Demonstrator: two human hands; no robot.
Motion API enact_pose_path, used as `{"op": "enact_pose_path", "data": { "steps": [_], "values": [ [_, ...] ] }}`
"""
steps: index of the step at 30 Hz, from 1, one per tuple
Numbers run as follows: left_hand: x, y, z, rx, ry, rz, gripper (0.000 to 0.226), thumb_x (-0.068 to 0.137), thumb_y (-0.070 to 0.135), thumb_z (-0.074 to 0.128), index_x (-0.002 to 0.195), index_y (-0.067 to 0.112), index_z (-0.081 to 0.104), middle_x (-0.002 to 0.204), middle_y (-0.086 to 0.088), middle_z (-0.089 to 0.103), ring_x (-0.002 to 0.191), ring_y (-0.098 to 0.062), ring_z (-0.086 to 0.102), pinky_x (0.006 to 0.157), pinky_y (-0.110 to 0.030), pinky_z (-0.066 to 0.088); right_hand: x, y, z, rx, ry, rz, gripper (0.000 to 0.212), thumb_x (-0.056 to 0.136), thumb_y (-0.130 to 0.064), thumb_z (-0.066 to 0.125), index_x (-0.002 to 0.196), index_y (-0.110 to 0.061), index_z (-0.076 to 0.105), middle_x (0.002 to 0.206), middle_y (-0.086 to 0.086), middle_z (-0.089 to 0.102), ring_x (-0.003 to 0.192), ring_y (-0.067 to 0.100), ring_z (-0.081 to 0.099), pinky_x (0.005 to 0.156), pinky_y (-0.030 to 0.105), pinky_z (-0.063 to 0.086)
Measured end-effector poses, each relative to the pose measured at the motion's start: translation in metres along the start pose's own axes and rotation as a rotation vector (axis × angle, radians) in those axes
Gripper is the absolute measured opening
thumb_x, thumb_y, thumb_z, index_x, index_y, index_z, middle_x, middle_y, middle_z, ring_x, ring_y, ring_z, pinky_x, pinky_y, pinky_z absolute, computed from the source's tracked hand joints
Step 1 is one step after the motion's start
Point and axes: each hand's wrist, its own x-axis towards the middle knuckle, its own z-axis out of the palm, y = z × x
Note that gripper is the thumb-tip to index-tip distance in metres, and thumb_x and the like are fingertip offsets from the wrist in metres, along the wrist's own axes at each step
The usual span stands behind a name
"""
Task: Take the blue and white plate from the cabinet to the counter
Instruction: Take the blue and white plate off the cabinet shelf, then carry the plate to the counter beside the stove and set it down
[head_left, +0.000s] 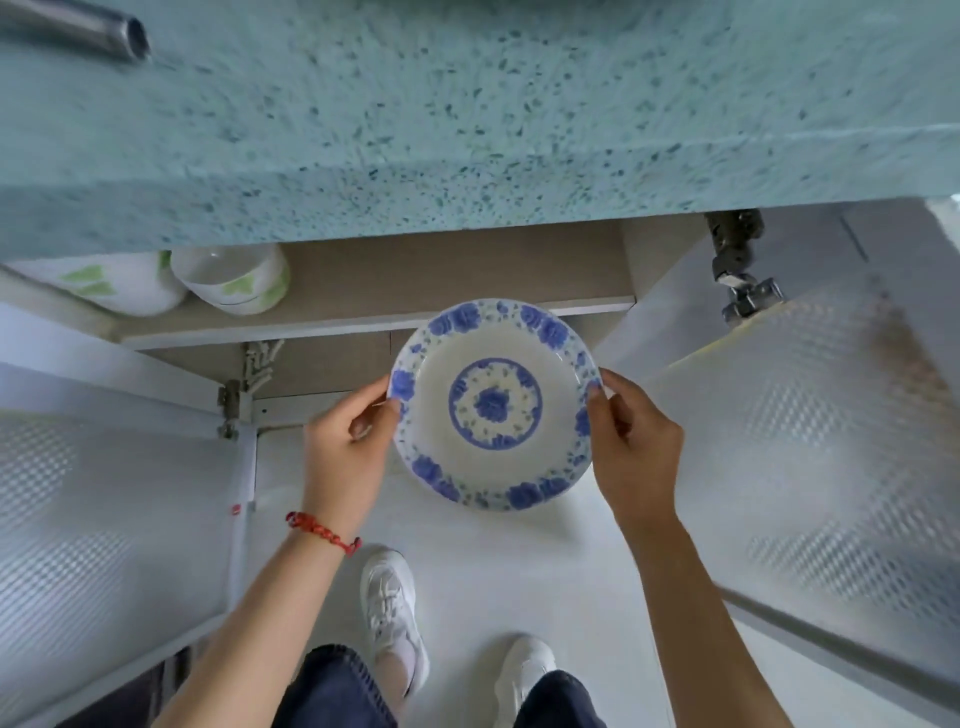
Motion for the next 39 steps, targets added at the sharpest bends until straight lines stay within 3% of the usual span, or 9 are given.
{"op": "enact_pose_path", "data": {
  "steps": [4,9,12,18,20,23,27,32,39],
  "values": [
    [-0.039,0.034,-0.018,0.027,0.016,-0.062,0.050,0.084,0.005,0.059,0.085,0.055,0.062,0.061,0.024,0.066,0.065,-0.009,0.056,0.062,-0.021,0.048,-0.026,-0.035,-0.034,0.026,-0.056,0.119,0.017,0.089,-0.019,0.053,0.103,-0.016,0.062,0.058,-0.023,0.054,0.053,-0.009,0.057,0.046,0.003,0.043],
    [-0.080,0.093,-0.041,0.007,0.049,-0.050,0.040,0.084,0.002,0.059,0.098,0.038,0.062,0.085,0.021,0.067,0.076,0.006,0.065,0.063,-0.007,0.049,-0.050,-0.091,-0.083,0.005,-0.039,0.126,0.017,0.089,-0.009,0.054,0.100,-0.017,0.064,0.046,-0.019,0.050,0.045,0.006,0.050,0.038,0.015,0.040],
    [-0.102,0.137,-0.052,0.017,0.026,-0.022,0.035,0.083,0.002,0.059,0.104,0.030,0.061,0.087,0.019,0.066,0.076,0.009,0.064,0.064,-0.004,0.047,-0.062,-0.124,-0.119,0.017,-0.002,0.144,0.017,0.088,-0.006,0.054,0.099,-0.013,0.064,0.043,-0.018,0.045,0.043,0.003,0.044,0.041,0.005,0.029],
    [-0.130,0.213,-0.056,0.014,-0.118,0.040,0.037,0.083,0.000,0.059,0.102,0.032,0.061,0.087,0.024,0.064,0.078,0.014,0.061,0.064,-0.001,0.045,-0.088,-0.173,-0.185,0.022,0.121,0.270,0.019,0.088,-0.005,0.054,0.102,-0.012,0.064,0.053,-0.018,0.053,0.046,-0.002,0.051,0.041,0.004,0.036],
    [-0.134,0.229,-0.052,0.012,-0.184,0.059,0.037,0.082,-0.001,0.059,0.103,0.029,0.060,0.085,0.029,0.062,0.078,0.016,0.060,0.063,0.000,0.043,-0.101,-0.184,-0.203,0.016,0.191,0.301,0.021,0.088,-0.004,0.054,0.103,-0.013,0.065,0.056,-0.015,0.057,0.050,0.000,0.055,0.041,0.006,0.041],
    [-0.135,0.243,-0.045,0.043,-0.323,0.107,0.034,0.082,-0.002,0.059,0.105,0.024,0.060,0.085,0.027,0.062,0.079,0.016,0.060,0.064,0.000,0.043,-0.120,-0.194,-0.224,-0.001,0.305,0.351,0.021,0.086,-0.001,0.055,0.101,-0.013,0.065,0.058,0.006,0.064,0.056,0.018,0.059,0.044,0.027,0.049],
    [-0.134,0.264,-0.029,0.077,-0.542,0.186,0.029,0.082,0.001,0.059,0.107,0.015,0.063,0.087,0.023,0.065,0.081,0.011,0.062,0.065,-0.003,0.046,-0.147,-0.204,-0.245,-0.038,0.495,0.403,0.021,0.084,0.000,0.058,0.097,-0.013,0.067,0.059,0.022,0.064,0.051,0.024,0.053,0.044,0.025,0.042],
    [-0.152,0.295,0.002,0.074,-0.790,0.255,0.035,0.081,-0.005,0.059,0.102,0.022,0.064,0.086,0.021,0.066,0.078,0.010,0.063,0.068,-0.004,0.046,-0.192,-0.214,-0.274,-0.064,0.724,0.503,0.018,0.083,0.001,0.058,0.098,-0.008,0.066,0.052,0.002,0.060,0.047,0.004,0.050,0.044,0.016,0.039],
    [-0.229,0.316,0.044,0.086,-1.043,0.310,0.033,0.081,-0.001,0.060,0.105,0.021,0.063,0.090,0.014,0.066,0.080,0.009,0.063,0.068,-0.002,0.045,-0.275,-0.226,-0.328,-0.136,0.956,0.594,0.018,0.083,0.002,0.058,0.098,-0.005,0.065,0.053,0.006,0.057,0.052,0.017,0.050,0.043,0.018,0.037]
  ]
}}
